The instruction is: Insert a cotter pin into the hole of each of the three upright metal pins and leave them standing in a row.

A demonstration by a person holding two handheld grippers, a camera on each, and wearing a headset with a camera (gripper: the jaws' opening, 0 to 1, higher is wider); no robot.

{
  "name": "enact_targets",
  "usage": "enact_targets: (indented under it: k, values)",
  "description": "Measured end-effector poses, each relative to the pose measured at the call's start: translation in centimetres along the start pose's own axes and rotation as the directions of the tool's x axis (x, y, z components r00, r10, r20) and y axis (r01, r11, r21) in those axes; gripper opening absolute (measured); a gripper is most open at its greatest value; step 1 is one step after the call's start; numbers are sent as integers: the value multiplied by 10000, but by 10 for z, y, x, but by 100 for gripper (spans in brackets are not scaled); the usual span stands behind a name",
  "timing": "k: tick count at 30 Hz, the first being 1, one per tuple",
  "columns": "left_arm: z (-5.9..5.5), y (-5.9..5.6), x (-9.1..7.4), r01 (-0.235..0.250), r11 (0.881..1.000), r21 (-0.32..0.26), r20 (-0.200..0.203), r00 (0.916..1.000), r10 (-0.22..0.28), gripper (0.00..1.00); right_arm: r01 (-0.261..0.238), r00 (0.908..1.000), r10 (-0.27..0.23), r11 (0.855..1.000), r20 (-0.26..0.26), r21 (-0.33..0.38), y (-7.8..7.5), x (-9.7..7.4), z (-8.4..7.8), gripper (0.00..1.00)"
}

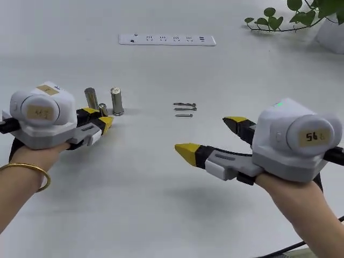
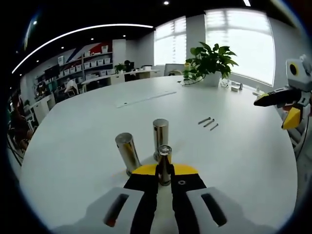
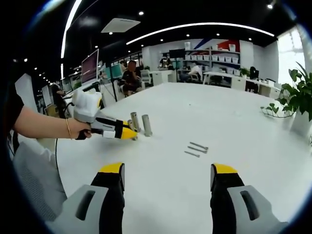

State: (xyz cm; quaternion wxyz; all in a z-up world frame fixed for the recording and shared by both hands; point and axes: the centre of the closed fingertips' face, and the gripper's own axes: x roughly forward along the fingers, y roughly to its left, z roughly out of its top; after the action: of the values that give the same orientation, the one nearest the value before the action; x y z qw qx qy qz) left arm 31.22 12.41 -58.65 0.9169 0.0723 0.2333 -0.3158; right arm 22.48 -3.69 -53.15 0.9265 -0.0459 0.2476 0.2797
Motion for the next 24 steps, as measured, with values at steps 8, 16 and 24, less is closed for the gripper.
enact_targets:
  k: [8,16,24]
  values:
    - [0,2,1,-236,9994,-242,0,9997,236,6,69,9997,-69,10000,-228,4,0,-1,-8,68]
    - [-1,1,1,-435,9987,-275,-44,9990,434,6,137,9997,-137,9999,-201,7,-3,-3,-8,68]
    - [1,-9,-5,-1073,9938,-308,-163,9941,1068,6,110,9999,-110,9999,-109,-14,-1,-3,-6,68]
